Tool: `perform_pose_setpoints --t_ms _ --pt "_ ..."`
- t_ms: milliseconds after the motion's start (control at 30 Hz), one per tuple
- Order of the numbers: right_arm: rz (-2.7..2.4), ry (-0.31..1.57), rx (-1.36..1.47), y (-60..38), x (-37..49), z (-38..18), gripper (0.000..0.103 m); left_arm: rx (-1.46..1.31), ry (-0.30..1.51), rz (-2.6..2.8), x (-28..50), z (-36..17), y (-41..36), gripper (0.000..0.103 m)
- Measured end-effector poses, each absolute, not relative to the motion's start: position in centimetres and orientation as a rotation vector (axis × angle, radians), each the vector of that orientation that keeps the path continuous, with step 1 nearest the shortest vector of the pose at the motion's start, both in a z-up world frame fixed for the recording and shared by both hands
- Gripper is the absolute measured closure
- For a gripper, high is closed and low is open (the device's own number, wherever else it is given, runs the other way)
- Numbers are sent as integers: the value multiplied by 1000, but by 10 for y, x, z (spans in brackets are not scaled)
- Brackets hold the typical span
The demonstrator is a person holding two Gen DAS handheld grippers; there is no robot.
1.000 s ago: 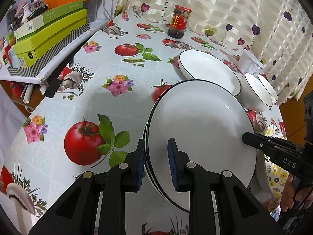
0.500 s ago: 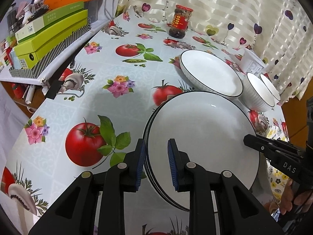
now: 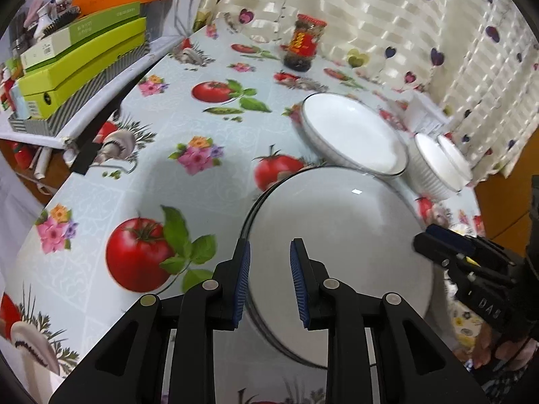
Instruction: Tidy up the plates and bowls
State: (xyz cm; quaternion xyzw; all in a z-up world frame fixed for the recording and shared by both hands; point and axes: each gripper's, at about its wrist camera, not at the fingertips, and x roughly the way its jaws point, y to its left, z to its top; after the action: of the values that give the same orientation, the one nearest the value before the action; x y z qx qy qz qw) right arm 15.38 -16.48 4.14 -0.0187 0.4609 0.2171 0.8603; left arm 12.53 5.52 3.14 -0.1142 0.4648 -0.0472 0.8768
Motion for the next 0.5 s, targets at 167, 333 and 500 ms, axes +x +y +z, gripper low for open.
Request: perform_pose_setpoints --t_ms 167,333,500 --pt "449 957 -21 -168 161 47 62 -218 959 -116 134 39 50 77" --pt "431 943 -6 -175 174 53 57 -218 957 -136 151 44 49 77" --pt "411 911 12 -186 197 66 56 -233 957 -171 174 48 49 77"
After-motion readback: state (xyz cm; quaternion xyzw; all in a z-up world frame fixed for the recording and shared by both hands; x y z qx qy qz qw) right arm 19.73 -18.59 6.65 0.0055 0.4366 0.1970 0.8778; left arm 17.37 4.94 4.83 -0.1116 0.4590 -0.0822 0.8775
